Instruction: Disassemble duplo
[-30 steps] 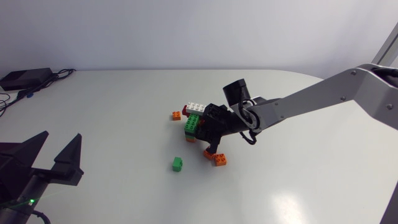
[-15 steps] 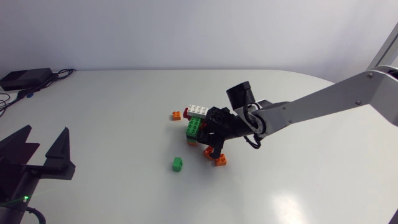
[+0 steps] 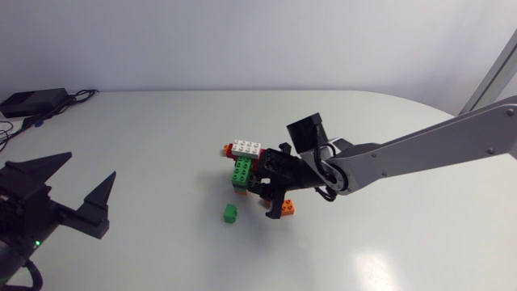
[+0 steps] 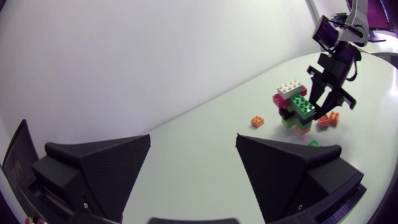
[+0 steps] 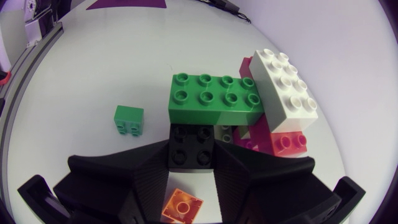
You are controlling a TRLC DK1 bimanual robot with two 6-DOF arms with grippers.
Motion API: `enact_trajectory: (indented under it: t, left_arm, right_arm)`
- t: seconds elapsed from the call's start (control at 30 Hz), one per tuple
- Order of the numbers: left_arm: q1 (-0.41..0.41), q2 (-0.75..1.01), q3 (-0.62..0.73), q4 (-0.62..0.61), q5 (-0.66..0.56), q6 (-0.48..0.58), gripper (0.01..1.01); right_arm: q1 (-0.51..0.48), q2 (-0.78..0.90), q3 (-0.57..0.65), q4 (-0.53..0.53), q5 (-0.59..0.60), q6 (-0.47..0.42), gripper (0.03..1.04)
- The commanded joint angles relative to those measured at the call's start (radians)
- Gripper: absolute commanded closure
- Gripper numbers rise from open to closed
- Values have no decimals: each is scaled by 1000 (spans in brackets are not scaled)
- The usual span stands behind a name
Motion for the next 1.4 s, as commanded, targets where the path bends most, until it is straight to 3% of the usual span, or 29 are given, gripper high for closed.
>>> enact_trajectory:
  t: [0.0,0.23,0.37,0.53,0.77,1.07,1.37]
  left_arm:
    - [5,111,127,-56,79,35,67]
    - [-39,369,314,-110,241,-45,44]
    - [-53,479,309,-61,266,18,44]
    - [-162,594,273,-4,264,35,46]
    - [-272,634,243,-15,264,59,46]
    - [-315,634,213,-16,261,84,54]
    - [-415,639,191,-79,263,128,70]
  right_arm:
    - [33,-40,-36,22,2,-24,777]
    - [96,-50,-56,19,24,-34,775]
    - [113,-58,-62,8,24,-44,775]
    - [138,-78,-64,-18,21,-48,774]
    - [176,-83,-65,-78,15,-93,774]
    - [198,-127,-72,-172,-28,-131,772]
    - [204,-144,-67,-236,-82,-152,770]
